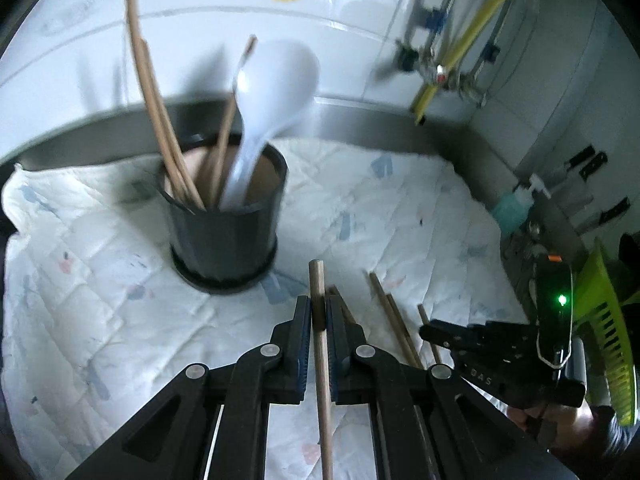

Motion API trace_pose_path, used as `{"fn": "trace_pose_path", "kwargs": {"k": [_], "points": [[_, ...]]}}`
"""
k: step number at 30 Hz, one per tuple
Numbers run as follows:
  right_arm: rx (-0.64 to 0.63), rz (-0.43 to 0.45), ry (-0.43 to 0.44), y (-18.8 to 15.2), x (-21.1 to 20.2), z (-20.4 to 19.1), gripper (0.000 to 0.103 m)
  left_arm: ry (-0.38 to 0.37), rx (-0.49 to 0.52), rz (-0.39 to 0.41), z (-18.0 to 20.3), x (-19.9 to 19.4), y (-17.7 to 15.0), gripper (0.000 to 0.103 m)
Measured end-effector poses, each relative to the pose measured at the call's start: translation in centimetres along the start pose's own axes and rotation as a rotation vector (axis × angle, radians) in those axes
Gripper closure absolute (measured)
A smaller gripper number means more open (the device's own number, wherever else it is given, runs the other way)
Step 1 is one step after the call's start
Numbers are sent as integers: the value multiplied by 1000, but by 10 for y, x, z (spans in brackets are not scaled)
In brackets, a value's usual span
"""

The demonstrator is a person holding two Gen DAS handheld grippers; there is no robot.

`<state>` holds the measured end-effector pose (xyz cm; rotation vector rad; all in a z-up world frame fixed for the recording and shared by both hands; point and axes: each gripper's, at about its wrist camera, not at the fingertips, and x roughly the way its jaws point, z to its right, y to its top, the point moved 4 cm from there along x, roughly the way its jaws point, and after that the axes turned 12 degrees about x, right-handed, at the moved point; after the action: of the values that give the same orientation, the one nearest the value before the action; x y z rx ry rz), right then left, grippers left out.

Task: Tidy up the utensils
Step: 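Grasp a chopstick with the left tool while the right tool grasps another, then lift both held chopsticks and carry them over the black pot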

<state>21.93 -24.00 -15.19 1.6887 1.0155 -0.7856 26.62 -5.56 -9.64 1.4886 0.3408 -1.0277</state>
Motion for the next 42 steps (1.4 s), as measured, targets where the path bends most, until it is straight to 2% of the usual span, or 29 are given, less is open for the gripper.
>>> {"fn": "trace_pose_path", "kwargs": {"k": [10,15,27,31,34,42], "points": [[-46,139,33,11,-58,-8,92,52,-36,151,-20,-68,29,96],[-50,201,34,14,-80,-8,92,83,-64,239,-34,-104,57,97],[-39,294,49,34,-111,-15,93,177,-43,444,-62,-181,136,97],[-48,323,58,41,-121,-23,93,191,-44,466,-70,-184,148,97],[-52,345,78,49,-130,-31,93,200,-52,453,-77,-176,150,97],[-84,425,126,81,-159,-59,93,202,-63,364,-97,-131,134,97]]}}
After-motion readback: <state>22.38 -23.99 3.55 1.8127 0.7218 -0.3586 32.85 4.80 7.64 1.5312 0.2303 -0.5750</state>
